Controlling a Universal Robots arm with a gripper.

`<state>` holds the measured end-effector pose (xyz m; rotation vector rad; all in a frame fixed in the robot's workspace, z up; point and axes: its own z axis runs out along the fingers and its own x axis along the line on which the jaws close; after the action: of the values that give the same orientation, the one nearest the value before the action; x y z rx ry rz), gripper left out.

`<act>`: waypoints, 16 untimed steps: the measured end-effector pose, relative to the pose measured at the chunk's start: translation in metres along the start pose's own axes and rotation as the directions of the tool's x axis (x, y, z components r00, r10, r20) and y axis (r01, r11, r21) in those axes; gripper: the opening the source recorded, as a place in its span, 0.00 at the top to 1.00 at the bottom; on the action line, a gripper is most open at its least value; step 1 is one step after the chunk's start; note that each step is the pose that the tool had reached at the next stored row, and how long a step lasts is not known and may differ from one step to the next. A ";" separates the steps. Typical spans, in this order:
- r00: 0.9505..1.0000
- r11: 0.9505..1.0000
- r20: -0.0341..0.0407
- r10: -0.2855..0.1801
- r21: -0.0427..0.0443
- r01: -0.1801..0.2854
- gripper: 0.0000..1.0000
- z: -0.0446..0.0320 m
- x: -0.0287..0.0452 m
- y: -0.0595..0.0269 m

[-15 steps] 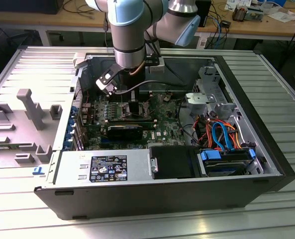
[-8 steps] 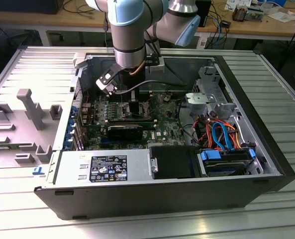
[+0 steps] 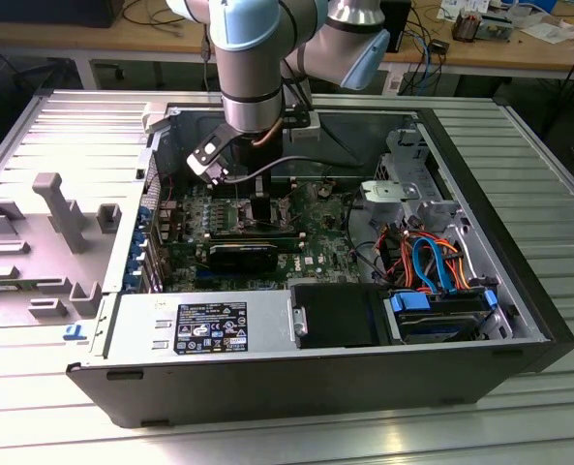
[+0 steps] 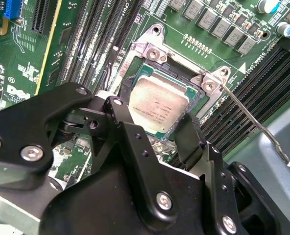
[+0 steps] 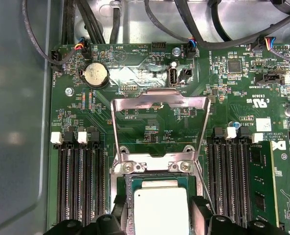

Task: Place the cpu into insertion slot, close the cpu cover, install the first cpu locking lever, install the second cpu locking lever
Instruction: 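Place the cpu into insertion slot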

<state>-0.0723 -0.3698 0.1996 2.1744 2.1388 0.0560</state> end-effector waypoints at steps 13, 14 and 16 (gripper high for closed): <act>1.000 1.000 -0.001 0.000 0.000 0.000 0.38 0.0012 0.0038 -0.0002; 1.000 1.000 -0.001 0.000 0.000 0.000 0.38 0.0014 0.0038 -0.0002; 1.000 1.000 -0.001 0.000 0.000 0.000 0.38 0.0015 0.0038 -0.0002</act>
<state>-0.0723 -0.3661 0.1979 2.1753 2.1394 0.0571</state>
